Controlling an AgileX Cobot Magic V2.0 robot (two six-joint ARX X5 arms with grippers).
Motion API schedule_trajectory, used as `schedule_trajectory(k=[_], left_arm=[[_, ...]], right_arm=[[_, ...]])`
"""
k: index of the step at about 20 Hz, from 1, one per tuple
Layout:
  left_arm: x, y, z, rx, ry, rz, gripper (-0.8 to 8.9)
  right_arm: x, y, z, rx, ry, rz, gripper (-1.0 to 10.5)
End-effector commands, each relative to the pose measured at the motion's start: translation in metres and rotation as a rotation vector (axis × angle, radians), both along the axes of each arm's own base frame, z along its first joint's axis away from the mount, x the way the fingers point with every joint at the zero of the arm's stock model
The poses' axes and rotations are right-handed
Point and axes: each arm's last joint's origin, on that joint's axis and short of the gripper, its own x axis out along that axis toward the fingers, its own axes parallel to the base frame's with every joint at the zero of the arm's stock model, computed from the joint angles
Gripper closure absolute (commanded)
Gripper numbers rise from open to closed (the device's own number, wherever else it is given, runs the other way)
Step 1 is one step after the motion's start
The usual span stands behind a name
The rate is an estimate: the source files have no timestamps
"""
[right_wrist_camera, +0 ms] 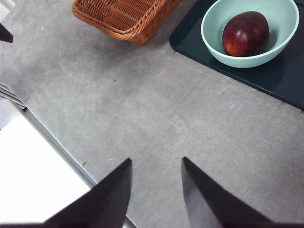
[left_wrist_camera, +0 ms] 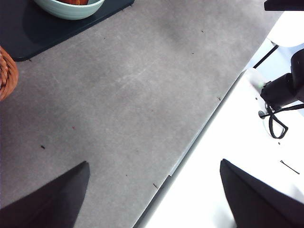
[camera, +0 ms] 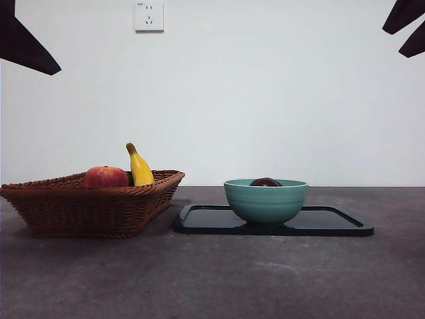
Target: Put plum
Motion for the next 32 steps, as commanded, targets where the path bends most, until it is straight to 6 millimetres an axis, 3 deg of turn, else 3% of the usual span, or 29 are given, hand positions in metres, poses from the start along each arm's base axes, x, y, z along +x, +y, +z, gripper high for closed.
schedule_trajectory(k=[1, 6, 10, 14, 19, 26, 32], left_arm=[[0.001, -0.002, 0.001, -0.005, -0.008, -0.013, 3.78], [0.003, -0.003, 0.004, -0.035, -0.014, 0.013, 3.78], [0.018, -0.011, 0.022, -0.08, -0.055, 0.068, 3.78], [0.05, -0.034, 0.044, -0.03, -0.09, 0.11, 3.78], [0.103, -0.08, 0.061, 0.008, -0.103, 0.099, 3.78], [0.165, -0.134, 0.043, 0.097, -0.132, 0.122, 3.79], [0.198, -0.169, 0.008, 0.126, -0.126, 0.117, 3.8]], right_arm=[[0.0, 0.001, 0.002, 0.006, -0.009, 0.011, 7.8], [0.0, 0.001, 0.002, 0.006, -0.007, 0.011, 7.8], [0.0, 0.001, 0.002, 0.006, -0.007, 0.011, 7.8], [0.0, 0.001, 0.002, 0.007, -0.005, 0.009, 7.8], [0.0, 0.001, 0.002, 0.008, -0.003, 0.008, 7.8], [0.0, 0.001, 0.002, 0.008, 0.001, 0.006, 7.8], [-0.002, 0.0, 0.0, -0.004, 0.028, 0.006, 7.8]])
